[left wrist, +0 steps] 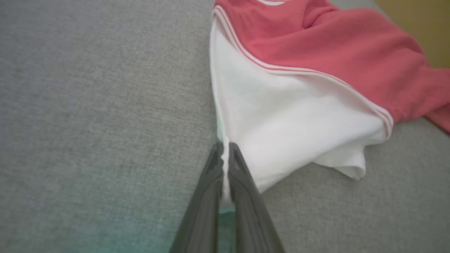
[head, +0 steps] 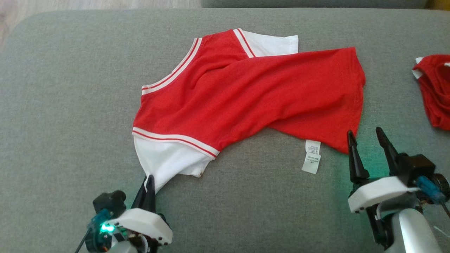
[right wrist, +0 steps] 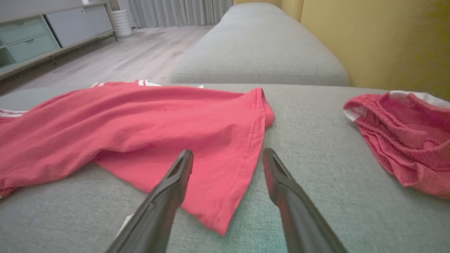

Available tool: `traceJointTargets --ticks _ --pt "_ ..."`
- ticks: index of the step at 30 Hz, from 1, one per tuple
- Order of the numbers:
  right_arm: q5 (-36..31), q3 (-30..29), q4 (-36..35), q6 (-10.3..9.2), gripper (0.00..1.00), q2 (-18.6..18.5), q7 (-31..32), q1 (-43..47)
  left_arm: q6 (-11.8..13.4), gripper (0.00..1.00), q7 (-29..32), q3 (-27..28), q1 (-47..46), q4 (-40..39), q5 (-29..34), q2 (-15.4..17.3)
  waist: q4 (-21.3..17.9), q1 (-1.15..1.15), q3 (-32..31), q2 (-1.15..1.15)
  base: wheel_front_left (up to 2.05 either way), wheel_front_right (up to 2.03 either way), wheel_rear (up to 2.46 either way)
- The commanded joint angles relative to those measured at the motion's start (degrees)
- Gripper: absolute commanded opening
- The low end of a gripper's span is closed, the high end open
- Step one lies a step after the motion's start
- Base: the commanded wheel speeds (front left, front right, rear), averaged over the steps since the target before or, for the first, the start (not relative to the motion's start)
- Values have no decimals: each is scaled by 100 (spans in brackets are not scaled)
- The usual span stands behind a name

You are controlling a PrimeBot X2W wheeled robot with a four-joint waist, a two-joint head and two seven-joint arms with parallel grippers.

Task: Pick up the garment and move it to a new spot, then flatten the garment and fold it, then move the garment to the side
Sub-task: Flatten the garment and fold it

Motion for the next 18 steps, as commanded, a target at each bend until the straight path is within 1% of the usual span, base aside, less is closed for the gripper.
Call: traceJointTargets --ticks 1,6,14,15,16,17,18 --pt "-73 102 -21 -4 100 -33 77 -236 -10 0 3 90 -153 -119 -1 3 27 0 4 0 0 0 0" --pt "-165 28 590 -4 100 -33 521 -458 53 0 -196 136 -209 -370 88 38 117 0 4 0 0 0 0" --pt "-175 58 1429 -4 100 -33 787 -761 187 0 -306 160 -199 -815 197 128 232 0 4 0 0 0 0" --pt "-154 78 1508 -4 86 -33 819 -786 201 0 -306 159 -189 -855 202 138 240 0 1 0 0 0 0" --pt "-121 105 1572 -4 52 -33 840 -810 214 0 -305 160 -178 -889 204 149 242 0 -2 0 0 0 0" --pt "-83 121 1623 -4 38 -33 841 -831 226 0 -306 163 -167 -921 206 162 242 0 -7 0 0 0 0" --pt "-54 130 1664 -4 17 -33 833 -847 238 0 -310 167 -158 -952 210 175 241 0 -19 0 0 0 0"
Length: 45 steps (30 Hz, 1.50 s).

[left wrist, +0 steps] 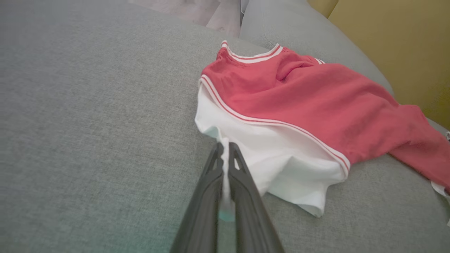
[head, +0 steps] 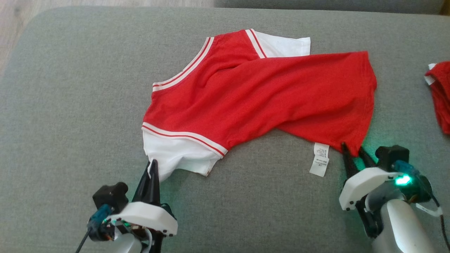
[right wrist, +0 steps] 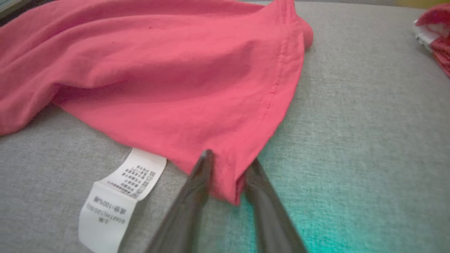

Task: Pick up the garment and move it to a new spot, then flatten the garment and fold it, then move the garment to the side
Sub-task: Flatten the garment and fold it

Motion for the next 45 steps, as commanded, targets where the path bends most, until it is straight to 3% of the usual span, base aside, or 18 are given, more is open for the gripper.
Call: traceJointTargets --ticks 1,9,16,26,32,39,45 --pt "68 161 -7 -4 2 -26 15 -97 36 0 -91 184 -152 -222 52 138 -8 0 -32 0 0 0 0" --pt "346 231 -281 -4 0 -26 -496 -225 115 0 -239 291 -219 -661 223 328 -114 0 -386 0 0 0 0" --pt "374 -9 -1370 -4 0 -26 -744 -257 227 0 -118 511 -504 -1689 395 766 -266 0 -1033 0 0 0 0" --pt "-99 -449 -4083 -4 0 -26 74 -458 543 0 869 1023 -1799 -4005 891 1751 -490 0 -1561 0 0 0 0" --pt "-350 -558 -5144 -4 0 -26 632 -604 475 0 1545 1075 -2723 -4454 982 1995 -554 0 -1519 0 0 0 0" --pt "-445 -545 -5079 -4 0 -44 1035 -917 212 0 1986 833 -3531 -3838 1034 1971 -588 0 -982 0 0 0 0" --pt "-521 -377 -4107 -4 0 -346 980 -2069 -188 0 1938 706 -4623 -2928 1291 1868 -652 0 19 0 0 0 0"
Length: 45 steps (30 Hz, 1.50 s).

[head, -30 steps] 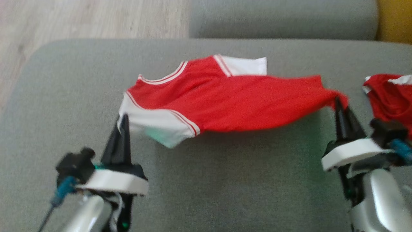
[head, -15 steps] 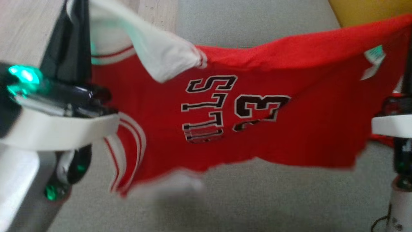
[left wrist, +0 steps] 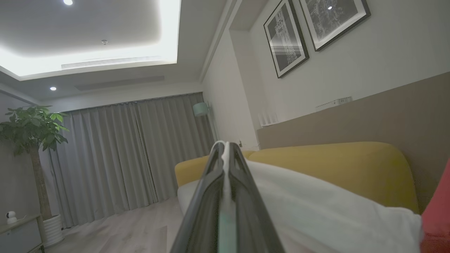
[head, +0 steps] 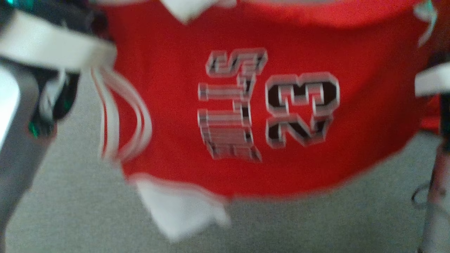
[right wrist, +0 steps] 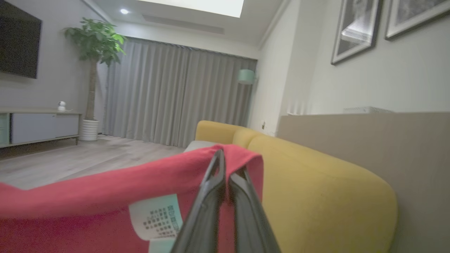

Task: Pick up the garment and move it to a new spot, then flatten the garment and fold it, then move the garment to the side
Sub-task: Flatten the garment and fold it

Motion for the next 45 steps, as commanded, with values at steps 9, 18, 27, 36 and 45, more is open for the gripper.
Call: traceJointTargets --ticks 9,18,27,36,45 --pt "-441 442 2151 -4 0 -219 -587 -3048 -527 0 -587 143 -2606 2145 635 -299 -58 -2 1461 0 0 0 0" --pt "-1650 -106 4443 -4 0 -196 -1408 -4762 -842 0 -1790 -253 -3779 4323 1143 -1000 206 -2 1954 0 0 0 0" --pt "-2154 -549 5908 -4 0 6 -2341 -4803 -1155 0 -2423 -82 -3178 5399 603 -1645 332 -2 2620 0 0 0 0" --pt "-1797 -750 6286 -4 0 102 -2830 -4205 -1551 0 -2467 447 -1754 4956 -3 -1738 288 -2 2601 0 0 0 0" --pt "-912 -359 5839 -4 0 191 -2866 -2754 -1491 0 -2468 714 546 3662 -354 -1407 222 -2 1863 0 0 0 0"
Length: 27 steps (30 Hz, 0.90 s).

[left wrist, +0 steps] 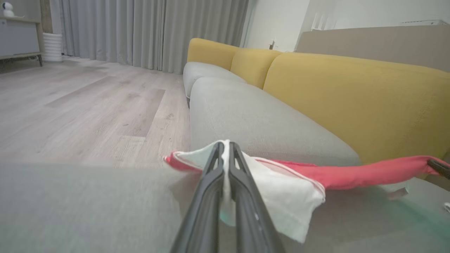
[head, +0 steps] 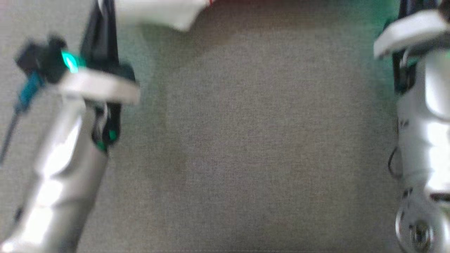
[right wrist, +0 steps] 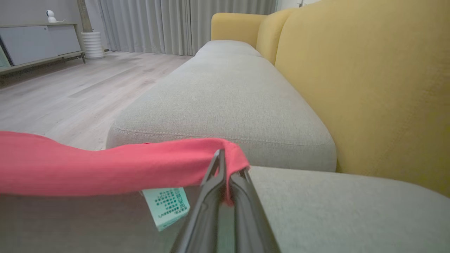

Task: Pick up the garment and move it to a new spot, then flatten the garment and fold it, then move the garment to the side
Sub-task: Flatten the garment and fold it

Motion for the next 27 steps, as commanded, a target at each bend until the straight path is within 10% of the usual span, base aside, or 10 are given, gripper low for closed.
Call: traceJointTargets --ticks 1,27 --pt "248 191 -373 -4 0 124 -60 433 99 0 -25 202 537 -479 -86 302 8 1 -460 0 0 0 0" --pt "2068 583 -4951 -4 0 143 2191 6150 1756 0 1089 32 5697 -4095 -859 911 -71 1 -2308 0 0 0 0"
